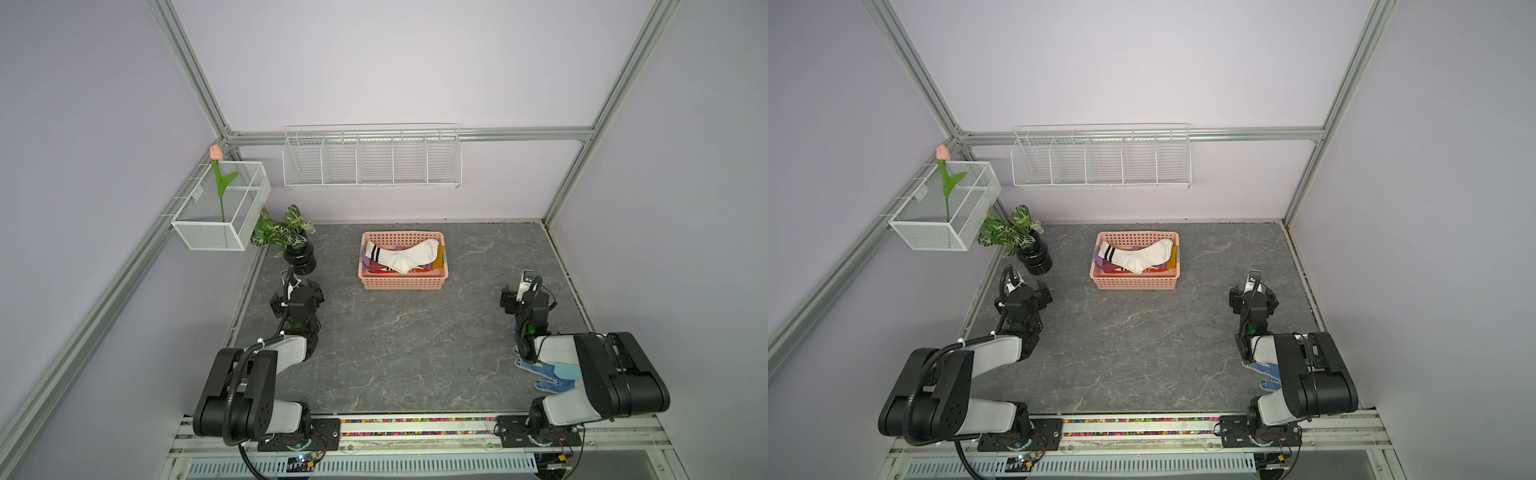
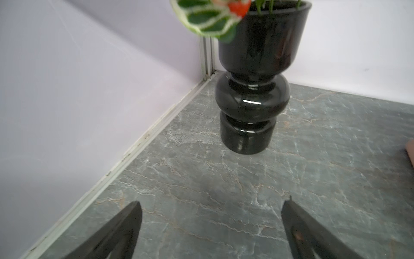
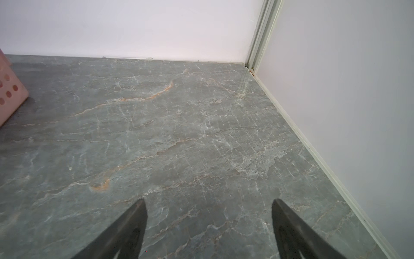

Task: Place the socks together as a pair
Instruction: Reset both arms

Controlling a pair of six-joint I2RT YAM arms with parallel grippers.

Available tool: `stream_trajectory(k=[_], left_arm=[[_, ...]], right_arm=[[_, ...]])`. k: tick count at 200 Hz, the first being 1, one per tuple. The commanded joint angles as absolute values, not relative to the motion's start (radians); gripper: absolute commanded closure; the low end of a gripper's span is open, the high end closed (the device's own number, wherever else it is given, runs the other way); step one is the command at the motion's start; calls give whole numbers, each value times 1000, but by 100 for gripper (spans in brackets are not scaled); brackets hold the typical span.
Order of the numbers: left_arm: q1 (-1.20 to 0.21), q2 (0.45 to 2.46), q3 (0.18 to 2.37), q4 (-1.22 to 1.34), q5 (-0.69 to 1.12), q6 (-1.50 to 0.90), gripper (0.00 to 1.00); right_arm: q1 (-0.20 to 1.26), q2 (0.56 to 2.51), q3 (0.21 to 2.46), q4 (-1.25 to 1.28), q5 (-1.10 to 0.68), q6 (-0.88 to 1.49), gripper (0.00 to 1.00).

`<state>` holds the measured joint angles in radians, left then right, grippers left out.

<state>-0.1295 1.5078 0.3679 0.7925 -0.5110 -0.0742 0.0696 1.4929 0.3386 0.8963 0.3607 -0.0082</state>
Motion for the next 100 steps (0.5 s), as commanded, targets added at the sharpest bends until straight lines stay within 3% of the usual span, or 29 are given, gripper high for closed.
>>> stream_trajectory(k=[1, 19, 43, 100], left_arm=[[-109, 1511, 426, 762, -425, -62, 0], [-75, 1538, 402, 870, -352, -56, 0], [-74, 1508, 429, 764, -351, -73, 0], [-74, 1512, 426, 780, -351, -70, 0]], right_arm=[[42, 1578, 329, 1062, 272, -31, 11], [40, 1541, 343, 965, 298, -6, 12], [38, 1548, 345, 969, 301, -5, 11], [47, 1555, 328, 1020, 293, -26, 11]])
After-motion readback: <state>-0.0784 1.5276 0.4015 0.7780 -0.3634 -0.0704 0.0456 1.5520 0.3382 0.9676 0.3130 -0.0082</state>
